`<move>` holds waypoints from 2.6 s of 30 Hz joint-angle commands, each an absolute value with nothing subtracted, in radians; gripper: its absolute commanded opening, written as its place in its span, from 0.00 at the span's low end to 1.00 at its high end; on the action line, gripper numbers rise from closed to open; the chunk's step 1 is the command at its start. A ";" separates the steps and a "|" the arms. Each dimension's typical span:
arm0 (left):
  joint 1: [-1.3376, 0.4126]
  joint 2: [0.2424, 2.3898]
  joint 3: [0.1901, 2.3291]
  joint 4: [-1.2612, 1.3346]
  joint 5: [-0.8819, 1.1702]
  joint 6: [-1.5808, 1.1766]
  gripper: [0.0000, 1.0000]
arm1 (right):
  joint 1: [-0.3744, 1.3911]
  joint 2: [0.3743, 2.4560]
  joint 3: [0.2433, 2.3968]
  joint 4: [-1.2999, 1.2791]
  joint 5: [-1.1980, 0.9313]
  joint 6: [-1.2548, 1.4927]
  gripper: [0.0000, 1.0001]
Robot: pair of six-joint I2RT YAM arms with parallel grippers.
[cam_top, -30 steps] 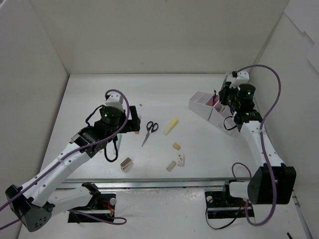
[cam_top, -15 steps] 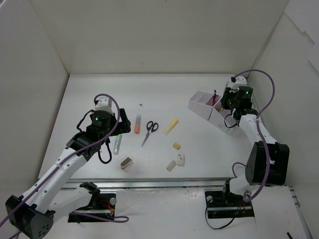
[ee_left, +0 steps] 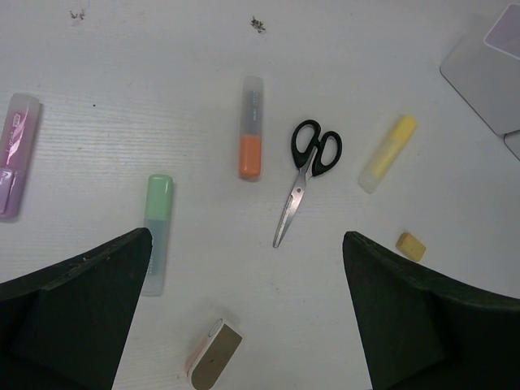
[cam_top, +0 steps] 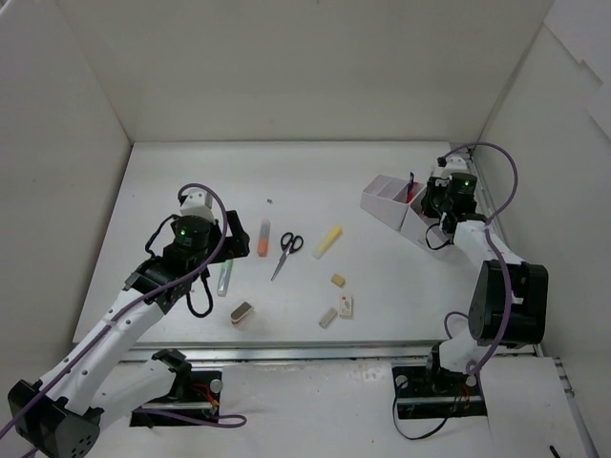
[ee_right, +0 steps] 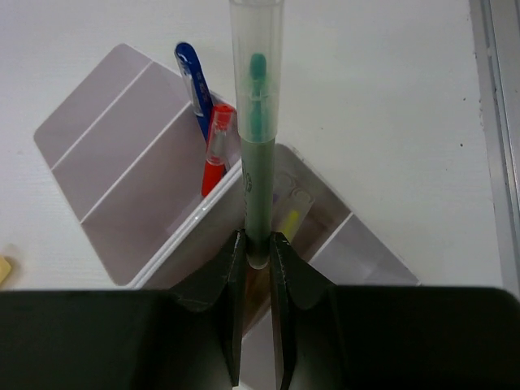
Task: Sort the stationery into containers
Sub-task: Place the pen in the storage box, then pick up the stationery from the center of the board.
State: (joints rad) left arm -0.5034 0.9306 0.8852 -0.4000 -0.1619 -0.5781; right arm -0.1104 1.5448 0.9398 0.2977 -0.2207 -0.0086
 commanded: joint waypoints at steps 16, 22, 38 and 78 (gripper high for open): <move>-0.497 0.888 0.894 -0.368 -0.167 -0.574 0.99 | -0.074 1.266 0.922 0.275 -0.195 0.035 0.54; -0.488 0.914 0.917 -0.406 -0.184 -0.575 0.99 | 0.144 1.109 0.920 0.094 -0.173 0.044 0.98; -0.313 1.049 0.911 -0.448 -0.067 -0.583 0.99 | 0.581 1.639 1.198 -0.061 0.265 0.481 0.98; -0.112 0.931 0.790 -0.488 -0.060 -0.621 0.99 | 0.621 1.906 1.295 -0.066 0.393 0.599 0.02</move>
State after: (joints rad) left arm -0.1219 0.9554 0.7719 -0.5205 -0.0589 -0.5995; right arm 0.6067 2.0068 1.3155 -0.0872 0.3225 0.6373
